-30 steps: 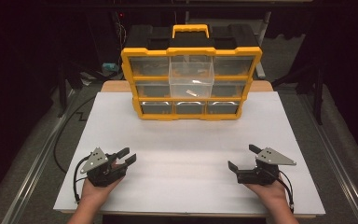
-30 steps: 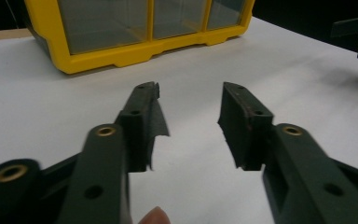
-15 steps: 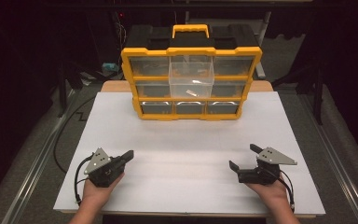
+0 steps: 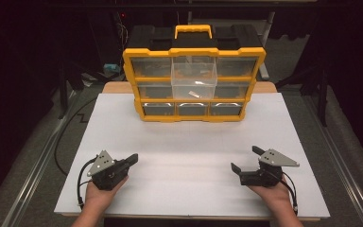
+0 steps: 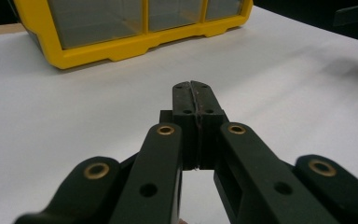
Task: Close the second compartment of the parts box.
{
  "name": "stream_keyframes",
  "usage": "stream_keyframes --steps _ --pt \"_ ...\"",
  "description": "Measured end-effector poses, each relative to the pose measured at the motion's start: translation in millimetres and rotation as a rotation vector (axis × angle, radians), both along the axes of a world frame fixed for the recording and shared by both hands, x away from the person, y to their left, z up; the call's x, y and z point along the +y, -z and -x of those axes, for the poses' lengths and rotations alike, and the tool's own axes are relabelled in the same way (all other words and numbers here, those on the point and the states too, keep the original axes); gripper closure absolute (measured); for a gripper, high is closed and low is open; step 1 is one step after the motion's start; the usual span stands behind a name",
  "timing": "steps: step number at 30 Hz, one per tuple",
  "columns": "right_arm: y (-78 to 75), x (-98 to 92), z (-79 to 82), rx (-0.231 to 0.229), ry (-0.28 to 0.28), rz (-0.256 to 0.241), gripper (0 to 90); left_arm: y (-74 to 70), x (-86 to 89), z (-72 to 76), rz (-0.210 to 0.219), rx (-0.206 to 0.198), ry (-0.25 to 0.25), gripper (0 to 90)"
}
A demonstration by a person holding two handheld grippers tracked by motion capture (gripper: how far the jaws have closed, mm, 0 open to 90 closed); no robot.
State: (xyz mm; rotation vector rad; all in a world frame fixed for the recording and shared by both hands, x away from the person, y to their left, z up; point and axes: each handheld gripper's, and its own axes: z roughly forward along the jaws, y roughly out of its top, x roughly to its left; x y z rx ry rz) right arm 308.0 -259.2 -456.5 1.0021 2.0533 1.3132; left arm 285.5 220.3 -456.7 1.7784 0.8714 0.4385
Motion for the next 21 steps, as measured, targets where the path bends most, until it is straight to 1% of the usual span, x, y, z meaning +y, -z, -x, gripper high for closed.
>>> stream_keyframes --steps 2,5,7,8,11,12,14,17,21 --pt "0.3 0.3 -0.2 -0.001 -0.004 0.001 0.0 0.0 -0.3 -0.1 0.006 0.006 0.006 89.8" --pt "0.0 0.7 0.3 -0.003 -0.006 0.003 0.0 0.2 -1.7 0.5 0.011 0.003 0.017 89.8" --pt "0.0 0.6 0.5 -0.001 -0.004 0.001 0.1 -0.6 -2.4 1.0 0.040 0.010 0.032 89.8" --pt "-0.1 0.5 0.6 -0.001 -0.003 0.001 0.1 -1.9 -3.7 1.9 0.046 0.004 0.034 89.8" --pt "-0.3 -0.4 0.8 -0.003 -0.001 -0.004 0.1 -6.9 -9.7 3.6 0.048 -0.006 0.048 89.9" --pt "-0.4 -0.7 0.8 -0.003 0.002 -0.004 0.0 -8.9 -11.9 3.8 0.046 -0.012 0.049 89.9" --pt "-0.3 -1.6 0.6 -0.008 0.006 -0.006 0.1 -15.6 -15.4 2.6 0.064 -0.003 0.066 90.0" --pt "0.3 -2.0 0.4 -0.003 0.015 -0.005 0.1 -27.5 -22.5 1.7 0.065 -0.017 0.082 89.9" --pt "0.8 -1.7 0.3 -0.004 0.013 0.002 0.1 -40.1 -32.4 -2.7 0.059 -0.028 0.109 90.0"
